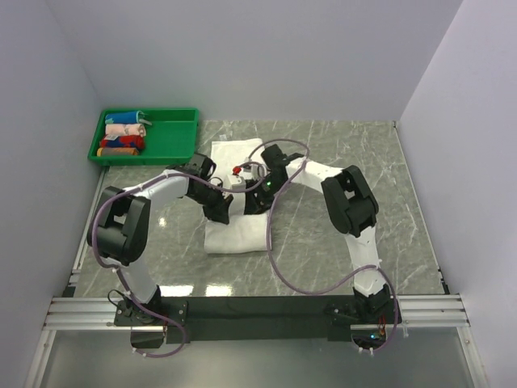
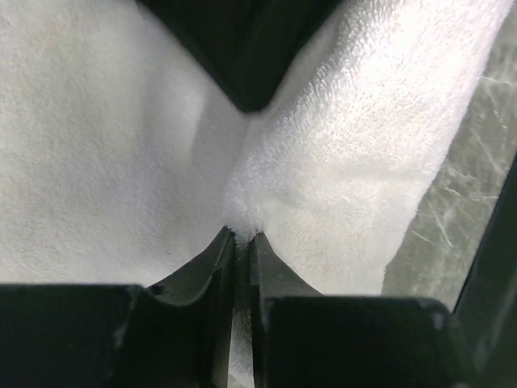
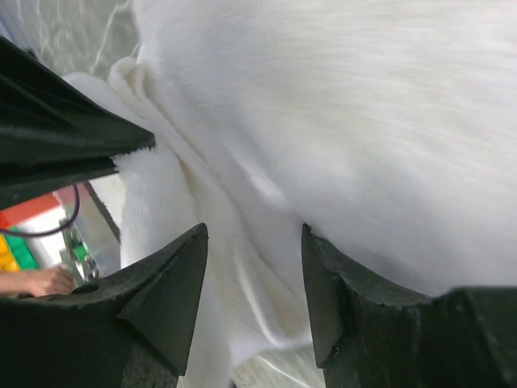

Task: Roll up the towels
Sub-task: Roll the towel

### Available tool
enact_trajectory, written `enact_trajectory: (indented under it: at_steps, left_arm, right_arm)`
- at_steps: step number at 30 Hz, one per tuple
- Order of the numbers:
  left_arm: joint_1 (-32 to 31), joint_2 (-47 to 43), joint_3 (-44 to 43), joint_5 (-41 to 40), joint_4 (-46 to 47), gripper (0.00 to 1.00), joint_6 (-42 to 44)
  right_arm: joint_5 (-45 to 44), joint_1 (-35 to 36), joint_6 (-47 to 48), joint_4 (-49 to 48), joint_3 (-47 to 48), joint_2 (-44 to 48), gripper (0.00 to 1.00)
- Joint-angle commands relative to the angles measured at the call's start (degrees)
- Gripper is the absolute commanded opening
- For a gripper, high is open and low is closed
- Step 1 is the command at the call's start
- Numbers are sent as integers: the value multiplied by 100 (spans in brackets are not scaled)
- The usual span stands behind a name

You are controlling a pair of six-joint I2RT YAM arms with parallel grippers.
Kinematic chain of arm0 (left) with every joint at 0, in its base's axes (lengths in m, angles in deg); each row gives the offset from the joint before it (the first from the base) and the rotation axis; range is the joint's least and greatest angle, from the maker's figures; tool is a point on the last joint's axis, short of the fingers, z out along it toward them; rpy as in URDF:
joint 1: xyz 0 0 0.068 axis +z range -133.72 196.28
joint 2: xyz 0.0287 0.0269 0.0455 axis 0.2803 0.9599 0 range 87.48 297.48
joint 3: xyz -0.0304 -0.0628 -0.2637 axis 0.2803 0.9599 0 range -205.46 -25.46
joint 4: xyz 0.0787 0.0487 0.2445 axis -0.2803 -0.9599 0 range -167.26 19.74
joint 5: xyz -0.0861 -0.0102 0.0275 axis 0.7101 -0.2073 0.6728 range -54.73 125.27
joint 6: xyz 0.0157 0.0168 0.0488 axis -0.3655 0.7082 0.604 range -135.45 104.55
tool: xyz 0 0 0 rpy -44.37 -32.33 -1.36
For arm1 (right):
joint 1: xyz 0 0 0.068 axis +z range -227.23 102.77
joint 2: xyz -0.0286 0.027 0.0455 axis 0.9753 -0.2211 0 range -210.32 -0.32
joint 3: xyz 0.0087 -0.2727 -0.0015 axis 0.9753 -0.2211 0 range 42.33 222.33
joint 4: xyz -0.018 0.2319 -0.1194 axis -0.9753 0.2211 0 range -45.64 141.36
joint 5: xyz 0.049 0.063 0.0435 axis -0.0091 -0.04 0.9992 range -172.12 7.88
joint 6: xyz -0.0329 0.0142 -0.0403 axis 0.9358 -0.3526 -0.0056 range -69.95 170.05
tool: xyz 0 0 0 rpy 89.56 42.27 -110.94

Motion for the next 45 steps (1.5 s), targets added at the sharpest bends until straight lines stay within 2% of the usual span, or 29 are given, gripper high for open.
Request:
enact_trajectory:
  at_steps: [1, 4, 10, 14, 19, 22, 24, 27, 31, 32, 33, 35, 39, 45]
  left_arm:
    - [32, 181, -87, -215, 306, 15, -12]
    - [32, 340, -184, -285, 288, 17, -74]
    - [23, 550, -281, -364, 368, 23, -276]
    - [32, 621, -387, -338, 280, 27, -329]
    - [32, 683, -413, -277, 139, 31, -267]
    - [32, 700, -431, -311, 69, 32, -232]
    - [32, 692, -422, -338, 95, 32, -250]
    - [40, 709, -378, -338, 192, 33, -329]
    - [119, 797, -501, -268, 157, 34, -486]
    - [163, 780, -518, -250, 148, 35, -522]
    - [216, 762, -536, -259, 139, 36, -548]
    - [435, 675, -562, -268, 43, 38, -540]
    - [927, 507, -624, -311, -352, 42, -277]
    - [1674, 77, -431, -830, -721, 44, 312]
  right_arm:
    - [-331, -441, 45, 199, 271, 130, 58]
    - [-348, -730, 115, 244, 157, 349, 58]
    - [-217, -1284, 168, 77, -721, 1210, 54]
    - [240, -1426, 116, -151, -1345, 2201, 54]
    - [1180, -1259, -350, -651, -1925, 2757, 53]
    - [1532, -1110, -640, -1037, -2206, 2741, 46]
    - [1594, -916, -895, -1223, -2286, 2653, 36]
    - [1595, -618, -1176, -1539, -2234, 2319, 27]
    - [693, -476, -1221, -1444, -2129, 1688, 18]
    - [428, -476, -1212, -1365, -2111, 1555, 13]
    - [191, -494, -1160, -1260, -2094, 1449, 2]
    - [-380, -581, -1115, -1101, -2093, 1238, 0]
    - [-690, -687, -1115, -996, -2093, 1071, 0]
    - [-560, -678, -1089, -961, -2129, 1105, 0]
